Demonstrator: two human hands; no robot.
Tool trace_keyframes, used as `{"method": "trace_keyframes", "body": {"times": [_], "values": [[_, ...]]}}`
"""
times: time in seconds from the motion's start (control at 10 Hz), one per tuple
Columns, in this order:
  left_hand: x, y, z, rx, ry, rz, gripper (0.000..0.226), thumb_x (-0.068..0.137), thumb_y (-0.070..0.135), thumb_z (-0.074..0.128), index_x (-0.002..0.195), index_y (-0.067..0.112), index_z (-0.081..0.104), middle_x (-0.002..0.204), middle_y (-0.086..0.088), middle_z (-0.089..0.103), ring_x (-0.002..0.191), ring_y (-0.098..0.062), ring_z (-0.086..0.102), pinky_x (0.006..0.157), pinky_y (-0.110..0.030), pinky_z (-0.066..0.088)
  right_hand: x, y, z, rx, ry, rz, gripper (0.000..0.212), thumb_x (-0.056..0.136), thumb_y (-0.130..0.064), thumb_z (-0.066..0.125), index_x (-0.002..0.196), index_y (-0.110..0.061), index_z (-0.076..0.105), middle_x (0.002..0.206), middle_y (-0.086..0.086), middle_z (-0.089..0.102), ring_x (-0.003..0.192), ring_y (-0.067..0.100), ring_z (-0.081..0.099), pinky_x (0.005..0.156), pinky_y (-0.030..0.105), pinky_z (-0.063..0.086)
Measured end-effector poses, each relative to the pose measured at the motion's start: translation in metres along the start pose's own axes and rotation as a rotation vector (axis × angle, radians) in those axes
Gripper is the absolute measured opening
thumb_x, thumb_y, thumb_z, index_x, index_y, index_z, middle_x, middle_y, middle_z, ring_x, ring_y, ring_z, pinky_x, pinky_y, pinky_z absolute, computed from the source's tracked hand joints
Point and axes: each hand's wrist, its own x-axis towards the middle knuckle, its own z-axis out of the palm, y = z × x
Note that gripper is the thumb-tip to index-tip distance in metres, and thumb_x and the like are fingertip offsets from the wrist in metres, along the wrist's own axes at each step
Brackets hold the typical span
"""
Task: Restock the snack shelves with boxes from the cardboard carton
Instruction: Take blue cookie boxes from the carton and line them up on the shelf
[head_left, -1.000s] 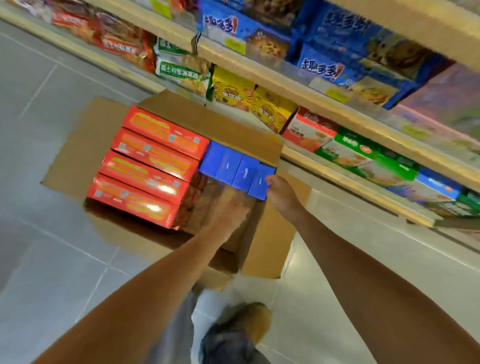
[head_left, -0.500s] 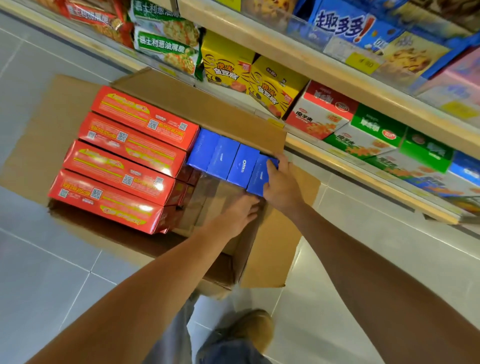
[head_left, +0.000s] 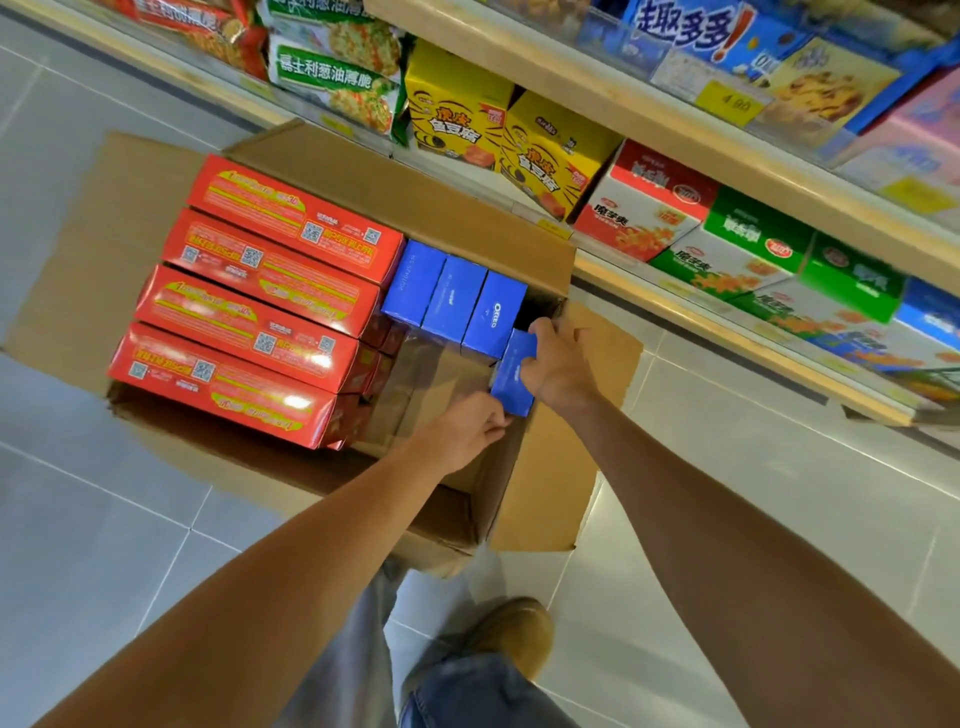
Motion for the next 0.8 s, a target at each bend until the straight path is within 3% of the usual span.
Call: {"method": "trace_keyframes", "body": {"times": [0.1,0.2,0.3,0.4,0.5,0.6,0.7,0.8], "values": [[-0.015,-0.018,-0.007,0.181,-0.030,-0.005,0.050,0.084,0.015,0.041,0.128,-0.009,0.045,0.131,-0.029,0.047,0.127,-0.042,0.043,0.103,-0.049,0.039,-0.017,-0.010,-0.002,0.060,-0.027,0.031,0.030,0.090,-0.015,0.048,0.120,-0.007,0.046,0.125,0.014,0.048,0.120,0.031,0.034,0.093,0.039,0.042],[-0.032,-0.019,-0.011,0.420,-0.104,0.012,0.049,0.090,0.019,0.043,0.129,-0.010,0.046,0.138,-0.029,0.044,0.130,-0.039,0.041,0.111,-0.045,0.034,-0.033,-0.021,-0.013,0.104,-0.050,0.075,0.031,0.093,-0.026,0.051,0.116,-0.004,0.048,0.125,0.015,0.044,0.110,0.034,0.050,0.086,0.040,0.046],[-0.105,0.018,0.015,0.496,-0.132,0.019,0.038,0.095,0.000,0.043,0.131,-0.010,0.045,0.139,-0.026,0.045,0.101,-0.012,0.056,0.087,-0.011,0.045,-0.056,-0.029,-0.032,0.116,-0.042,0.099,0.047,0.089,-0.033,0.061,0.124,-0.005,0.045,0.127,0.016,0.038,0.105,0.035,0.055,0.079,0.037,0.046],[-0.146,0.032,0.032,0.526,-0.203,0.011,0.035,0.095,-0.001,0.044,0.128,-0.009,0.048,0.106,-0.016,0.059,0.076,-0.004,0.049,0.068,-0.012,0.044,-0.083,-0.033,-0.061,0.141,-0.060,0.091,0.042,0.087,-0.020,0.063,0.122,-0.006,0.045,0.125,0.018,0.037,0.098,0.036,0.055,0.078,0.034,0.045],[-0.163,0.055,0.035,0.573,-0.107,0.073,0.020,0.092,-0.003,0.045,0.097,0.007,0.062,0.078,0.002,0.053,0.069,-0.005,0.050,0.069,-0.016,0.044,-0.114,-0.042,-0.102,0.236,-0.093,0.118,0.036,0.082,-0.016,0.067,0.114,-0.011,0.049,0.122,0.016,0.040,0.087,0.027,0.050,0.073,0.029,0.042],[-0.200,0.103,0.032,0.577,0.068,0.165,0.018,0.090,-0.006,0.048,0.081,0.003,0.062,0.078,-0.011,0.055,0.070,-0.019,0.053,0.068,-0.027,0.044,-0.146,-0.053,-0.158,0.292,-0.098,0.130,0.043,0.079,-0.016,0.071,0.117,-0.012,0.049,0.116,0.013,0.054,0.086,0.022,0.050,0.069,0.028,0.038],[-0.236,0.147,0.025,0.686,0.116,0.280,0.032,0.090,-0.006,0.044,0.118,0.003,0.057,0.110,-0.010,0.052,0.094,-0.017,0.047,0.065,-0.022,0.040,-0.172,-0.071,-0.224,0.398,-0.121,0.148,0.057,0.076,-0.013,0.075,0.126,-0.013,0.047,0.116,0.007,0.050,0.093,0.022,0.050,0.073,0.029,0.040],[-0.283,0.198,0.030,0.698,0.043,0.392,0.051,0.091,-0.012,0.039,0.139,0.005,0.037,0.127,-0.008,0.045,0.097,-0.019,0.049,0.064,-0.017,0.042,-0.194,-0.098,-0.288,0.445,-0.105,0.101,0.064,0.074,-0.013,0.078,0.130,-0.015,0.047,0.124,0.004,0.047,0.102,0.022,0.048,0.081,0.035,0.043]]}}
